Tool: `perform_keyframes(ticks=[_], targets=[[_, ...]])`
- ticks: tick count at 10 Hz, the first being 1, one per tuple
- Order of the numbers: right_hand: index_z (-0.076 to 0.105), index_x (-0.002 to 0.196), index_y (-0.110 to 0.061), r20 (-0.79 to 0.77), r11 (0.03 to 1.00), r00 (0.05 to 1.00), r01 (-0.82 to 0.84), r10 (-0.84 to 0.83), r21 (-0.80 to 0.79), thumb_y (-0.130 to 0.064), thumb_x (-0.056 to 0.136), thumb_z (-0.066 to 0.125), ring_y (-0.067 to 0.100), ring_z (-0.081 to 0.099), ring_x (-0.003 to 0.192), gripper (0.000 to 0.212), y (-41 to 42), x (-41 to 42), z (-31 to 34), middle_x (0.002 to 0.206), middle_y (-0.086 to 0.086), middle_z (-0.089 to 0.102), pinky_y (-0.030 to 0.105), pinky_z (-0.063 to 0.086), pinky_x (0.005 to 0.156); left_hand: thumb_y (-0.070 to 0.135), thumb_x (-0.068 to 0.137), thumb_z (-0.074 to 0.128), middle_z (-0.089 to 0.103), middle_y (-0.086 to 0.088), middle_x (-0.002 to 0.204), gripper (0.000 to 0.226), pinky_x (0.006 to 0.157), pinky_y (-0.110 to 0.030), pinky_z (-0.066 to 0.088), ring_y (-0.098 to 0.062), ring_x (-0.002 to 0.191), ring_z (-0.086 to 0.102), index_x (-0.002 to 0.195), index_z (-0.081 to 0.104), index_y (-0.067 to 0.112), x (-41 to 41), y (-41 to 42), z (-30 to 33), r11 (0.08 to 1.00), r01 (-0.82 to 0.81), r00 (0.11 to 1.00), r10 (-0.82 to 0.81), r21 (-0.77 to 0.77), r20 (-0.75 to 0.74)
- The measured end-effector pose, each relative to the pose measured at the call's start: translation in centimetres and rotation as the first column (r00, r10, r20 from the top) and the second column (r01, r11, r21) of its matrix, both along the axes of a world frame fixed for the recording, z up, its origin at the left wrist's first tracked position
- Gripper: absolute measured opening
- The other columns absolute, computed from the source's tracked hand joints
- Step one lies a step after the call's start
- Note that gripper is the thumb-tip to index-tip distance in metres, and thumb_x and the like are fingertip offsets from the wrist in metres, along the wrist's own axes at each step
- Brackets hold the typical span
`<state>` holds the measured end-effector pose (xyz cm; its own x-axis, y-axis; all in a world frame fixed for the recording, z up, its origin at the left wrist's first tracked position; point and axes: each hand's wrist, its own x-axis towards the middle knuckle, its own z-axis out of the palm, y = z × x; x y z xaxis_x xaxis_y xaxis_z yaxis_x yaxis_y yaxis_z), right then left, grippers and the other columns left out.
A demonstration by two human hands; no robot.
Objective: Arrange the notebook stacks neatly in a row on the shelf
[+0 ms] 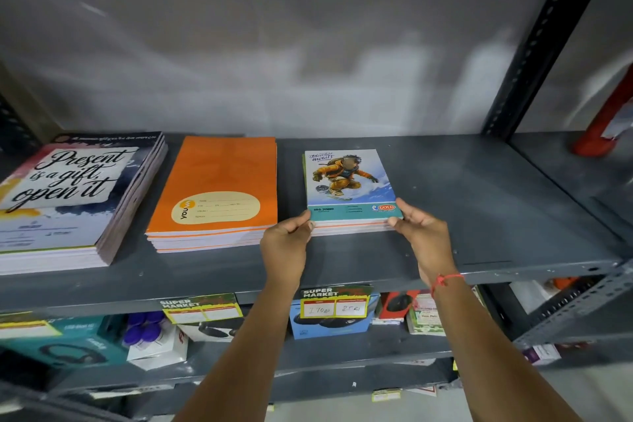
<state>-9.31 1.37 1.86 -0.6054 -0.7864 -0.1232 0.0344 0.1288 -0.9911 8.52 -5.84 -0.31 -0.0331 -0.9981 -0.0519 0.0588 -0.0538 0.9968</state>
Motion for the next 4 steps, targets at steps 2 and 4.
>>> perform_keyframes(ticks=[2, 4], targets=[[0.053, 0.131, -0.013, -0.023, 1.0, 0.999, 0.025, -0.025, -0.01, -0.009, 0.082, 0.065, 0.016, 0.057, 0.108, 0.051, -0.2, 0.1, -0.6, 0.123, 0.005, 0.065, 0.028, 0.044, 0.101, 0.003, 0.085, 0.06, 0.069, -0.016, 0.115, 0.029, 0.098, -0.035, 0.05, -0.017, 0.097, 0.062, 0.113, 0.064, 0.0, 0.0, 0.3, 0.1, 0.997, -0.019, 0.997, 0.024, -0.073, 0.067], [0.037, 0.142, -0.018, -0.04, 0.986, 0.986, 0.164, -0.163, 0.039, -0.02, 0.087, 0.06, 0.019, 0.046, 0.125, 0.059, 1.3, 2.7, -0.3, 0.143, 0.001, 0.049, 0.04, 0.03, 0.111, 0.01, 0.092, 0.053, 0.069, -0.018, 0.116, 0.034, 0.079, -0.016, 0.046, -0.015, 0.092, 0.062, 0.125, 0.056, 0.004, 0.5, 1.5, 0.6, 0.968, 0.095, 0.953, -0.021, -0.232, 0.302]])
